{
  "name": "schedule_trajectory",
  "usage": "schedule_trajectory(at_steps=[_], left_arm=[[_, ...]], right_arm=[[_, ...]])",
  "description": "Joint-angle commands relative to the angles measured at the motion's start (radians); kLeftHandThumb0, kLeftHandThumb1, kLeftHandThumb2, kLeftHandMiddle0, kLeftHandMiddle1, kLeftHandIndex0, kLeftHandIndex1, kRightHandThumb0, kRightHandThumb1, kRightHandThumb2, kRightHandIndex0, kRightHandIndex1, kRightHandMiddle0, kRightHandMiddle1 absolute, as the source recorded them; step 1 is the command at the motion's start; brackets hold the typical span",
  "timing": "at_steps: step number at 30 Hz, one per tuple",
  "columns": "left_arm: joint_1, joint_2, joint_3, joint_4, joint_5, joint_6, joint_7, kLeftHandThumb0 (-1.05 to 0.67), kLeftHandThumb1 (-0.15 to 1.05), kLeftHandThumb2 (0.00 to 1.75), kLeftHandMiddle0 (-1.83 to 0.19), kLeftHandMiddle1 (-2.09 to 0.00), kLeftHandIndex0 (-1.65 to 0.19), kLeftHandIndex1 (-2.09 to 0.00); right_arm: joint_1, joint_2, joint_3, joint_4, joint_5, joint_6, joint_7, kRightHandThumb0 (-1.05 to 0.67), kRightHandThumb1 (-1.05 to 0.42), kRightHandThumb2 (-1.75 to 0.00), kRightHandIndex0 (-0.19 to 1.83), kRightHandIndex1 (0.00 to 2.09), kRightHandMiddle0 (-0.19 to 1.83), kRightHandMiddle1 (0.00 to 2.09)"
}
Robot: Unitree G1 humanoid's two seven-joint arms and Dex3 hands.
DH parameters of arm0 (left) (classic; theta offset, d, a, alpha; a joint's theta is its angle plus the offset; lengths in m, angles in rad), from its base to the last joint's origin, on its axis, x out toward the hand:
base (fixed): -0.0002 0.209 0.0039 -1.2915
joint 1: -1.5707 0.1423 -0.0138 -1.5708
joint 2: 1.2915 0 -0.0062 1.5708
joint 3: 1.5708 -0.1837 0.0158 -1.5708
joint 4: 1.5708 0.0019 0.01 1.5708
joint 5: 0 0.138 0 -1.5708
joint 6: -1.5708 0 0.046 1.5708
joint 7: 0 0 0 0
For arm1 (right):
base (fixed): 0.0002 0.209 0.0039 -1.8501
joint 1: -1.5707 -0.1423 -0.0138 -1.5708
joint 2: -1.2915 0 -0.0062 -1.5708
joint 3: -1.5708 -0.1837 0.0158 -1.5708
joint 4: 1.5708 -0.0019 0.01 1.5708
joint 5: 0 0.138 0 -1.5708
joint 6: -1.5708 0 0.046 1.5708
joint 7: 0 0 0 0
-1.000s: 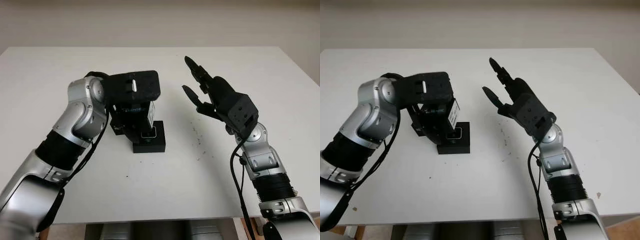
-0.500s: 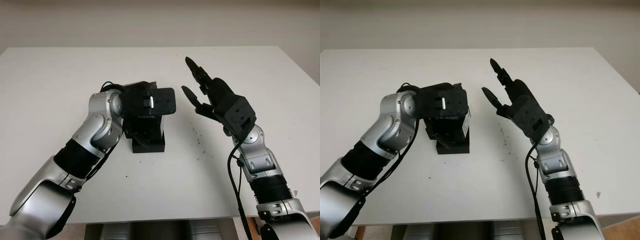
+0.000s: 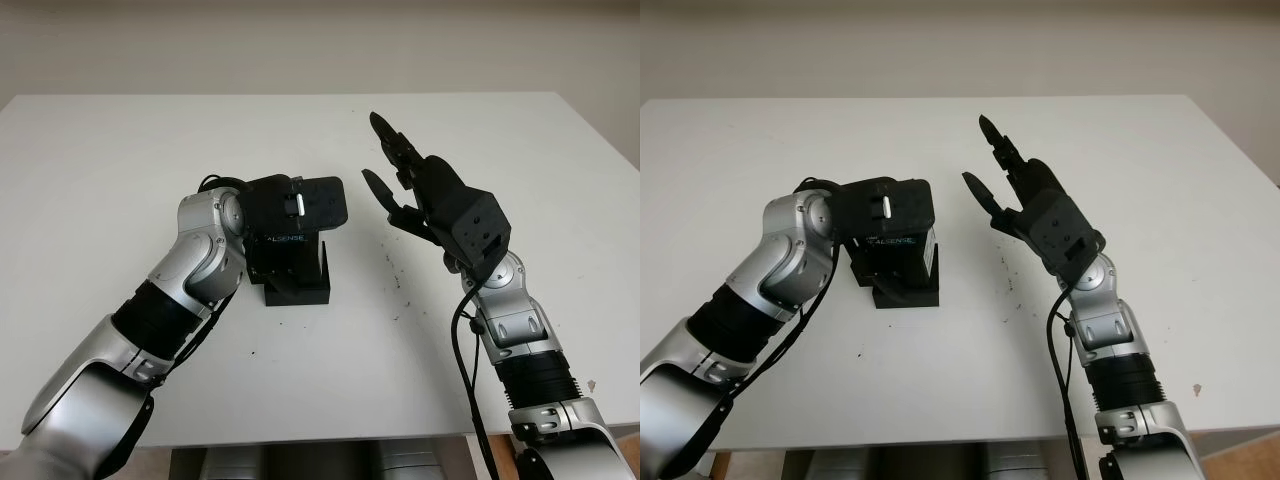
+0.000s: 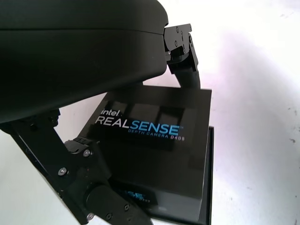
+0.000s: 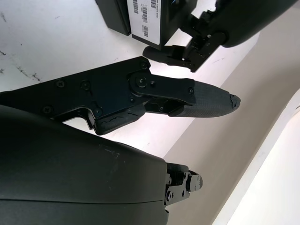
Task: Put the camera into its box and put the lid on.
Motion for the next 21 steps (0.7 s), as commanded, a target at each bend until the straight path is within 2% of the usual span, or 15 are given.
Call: schedule_trajectory(at_steps=[1, 3, 5, 7, 10, 14, 15, 16, 19, 21], left_arm=[[-0.048, -0.018, -0.011, 0.001, 0.002, 0.060, -0.026, -0.26, 1.05, 0.42, 0.12, -2.06, 0.19, -0.72], [-0.063, -0.027, -0.023, 0.005, 0.001, 0.114, -0.046, -0.25, 1.05, 0.44, -0.34, -2.09, 0.19, -0.49], [-0.071, -0.035, -0.032, 0.009, -0.005, 0.145, -0.049, -0.25, 1.05, 0.45, -0.49, -2.09, 0.19, -0.44], [-0.075, -0.037, -0.040, 0.010, -0.011, 0.160, -0.049, -0.24, 1.05, 0.46, -0.52, -2.09, 0.18, -0.34], [-0.083, -0.041, -0.058, 0.017, -0.018, 0.184, -0.052, -0.24, 1.05, 0.46, -0.56, -2.09, 0.18, -0.44], [-0.099, -0.066, -0.053, 0.026, -0.050, 0.258, -0.049, -0.22, 1.05, 0.48, -0.67, -2.09, 0.18, -0.33], [-0.103, -0.074, -0.049, 0.027, -0.060, 0.277, -0.043, -0.22, 1.05, 0.48, -0.68, -2.09, 0.13, -0.36], [-0.106, -0.081, -0.047, 0.027, -0.069, 0.292, -0.035, -0.22, 1.05, 0.47, -0.70, -2.09, 0.14, -0.55], [-0.110, -0.087, -0.041, 0.019, -0.105, 0.310, -0.015, -0.20, 1.05, 0.46, -0.65, -2.09, 0.19, -0.64], [-0.108, -0.082, -0.046, 0.012, -0.123, 0.292, -0.001, -0.20, 1.05, 0.45, -0.65, -2.09, 0.19, -0.81]], right_arm=[[-0.003, 0.002, -0.007, -0.018, -0.001, 0.005, -0.002, -0.75, -1.05, -0.54, -0.02, 0.04, 0.00, 0.05], [-0.003, 0.000, -0.003, -0.019, -0.007, 0.002, -0.005, -0.75, -1.05, -0.55, -0.01, 0.05, 0.00, 0.05], [-0.003, 0.002, -0.003, -0.013, -0.008, -0.012, -0.007, -0.74, -1.05, -0.55, -0.01, 0.05, 0.00, 0.05], [-0.004, 0.004, -0.002, -0.010, -0.007, -0.018, -0.008, -0.74, -1.05, -0.55, 0.00, 0.05, 0.01, 0.05], [-0.004, 0.004, 0.000, -0.014, -0.011, -0.013, -0.011, -0.74, -1.05, -0.55, 0.00, 0.05, 0.01, 0.05], [-0.005, 0.011, -0.002, -0.012, -0.006, -0.007, -0.012, -0.75, -1.05, -0.55, -0.01, 0.05, 0.00, 0.05], [-0.006, 0.012, -0.002, -0.009, -0.008, -0.011, -0.014, -0.75, -1.05, -0.55, -0.01, 0.05, 0.00, 0.05], [-0.007, 0.013, -0.003, -0.006, -0.007, -0.012, -0.015, -0.75, -1.05, -0.55, -0.01, 0.05, 0.00, 0.05], [-0.010, 0.016, 0.000, 0.001, -0.009, -0.019, -0.018, -0.75, -1.05, -0.55, -0.01, 0.05, 0.01, 0.05], [-0.010, 0.019, 0.000, 0.005, -0.008, -0.026, -0.021, -0.74, -1.05, -0.55, 0.00, 0.06, 0.01, 0.05]])
